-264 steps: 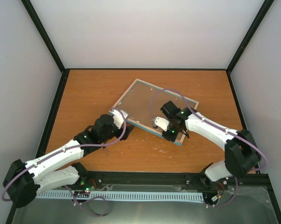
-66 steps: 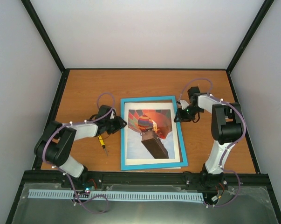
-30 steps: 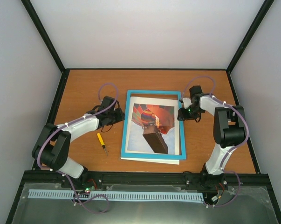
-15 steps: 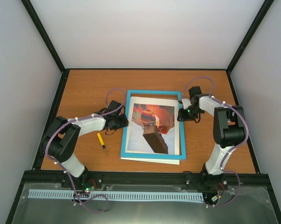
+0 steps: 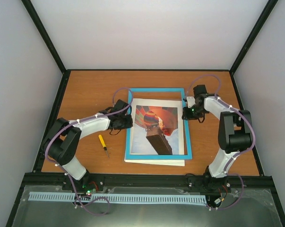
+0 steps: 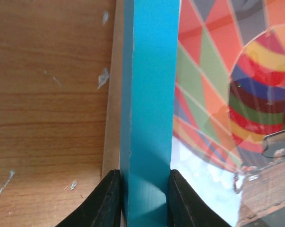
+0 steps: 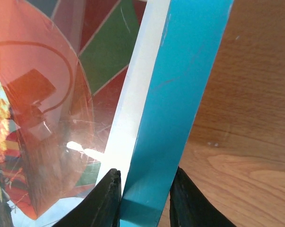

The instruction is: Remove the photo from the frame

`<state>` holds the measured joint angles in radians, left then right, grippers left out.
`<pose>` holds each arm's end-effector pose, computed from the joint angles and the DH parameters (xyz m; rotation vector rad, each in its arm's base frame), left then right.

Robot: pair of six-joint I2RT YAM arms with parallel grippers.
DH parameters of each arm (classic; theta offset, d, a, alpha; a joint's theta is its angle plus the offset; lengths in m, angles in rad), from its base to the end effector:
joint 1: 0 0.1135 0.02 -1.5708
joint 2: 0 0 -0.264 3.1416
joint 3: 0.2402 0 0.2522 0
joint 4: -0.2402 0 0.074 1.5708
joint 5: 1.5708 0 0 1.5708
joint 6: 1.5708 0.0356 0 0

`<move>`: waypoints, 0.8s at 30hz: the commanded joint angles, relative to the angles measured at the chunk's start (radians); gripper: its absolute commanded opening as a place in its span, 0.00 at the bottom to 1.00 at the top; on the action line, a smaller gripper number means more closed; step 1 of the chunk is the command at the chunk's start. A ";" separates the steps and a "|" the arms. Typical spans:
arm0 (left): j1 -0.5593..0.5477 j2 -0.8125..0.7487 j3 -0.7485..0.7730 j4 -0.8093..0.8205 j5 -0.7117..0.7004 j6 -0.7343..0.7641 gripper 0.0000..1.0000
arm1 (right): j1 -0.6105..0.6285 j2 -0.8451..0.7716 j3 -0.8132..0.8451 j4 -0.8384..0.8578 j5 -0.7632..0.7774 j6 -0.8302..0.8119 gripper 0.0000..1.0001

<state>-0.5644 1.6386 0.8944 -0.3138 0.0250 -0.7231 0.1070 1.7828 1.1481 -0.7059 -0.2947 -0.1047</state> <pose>0.2636 -0.1679 0.1596 -0.2060 2.7024 -0.4536 0.3300 0.0458 0.1694 -0.3537 2.8608 0.4282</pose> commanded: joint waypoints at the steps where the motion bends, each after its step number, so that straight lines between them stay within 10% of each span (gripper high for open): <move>1: -0.002 -0.068 0.097 0.010 -0.022 -0.008 0.11 | -0.029 -0.042 0.050 -0.063 0.016 -0.047 0.10; 6: -0.008 -0.074 0.115 0.042 0.042 -0.011 0.17 | -0.094 -0.032 0.083 -0.096 0.003 -0.076 0.06; 12: -0.008 -0.055 0.093 0.107 0.137 -0.013 0.49 | -0.207 -0.005 0.122 -0.132 -0.004 -0.139 0.03; 24: -0.008 -0.075 0.018 0.145 0.171 -0.024 0.52 | -0.417 0.106 0.241 -0.166 -0.011 -0.220 0.03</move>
<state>-0.5739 1.6020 0.9283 -0.1947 0.1890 -0.7422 -0.2531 1.8561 1.3098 -0.8444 -0.2729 -0.2943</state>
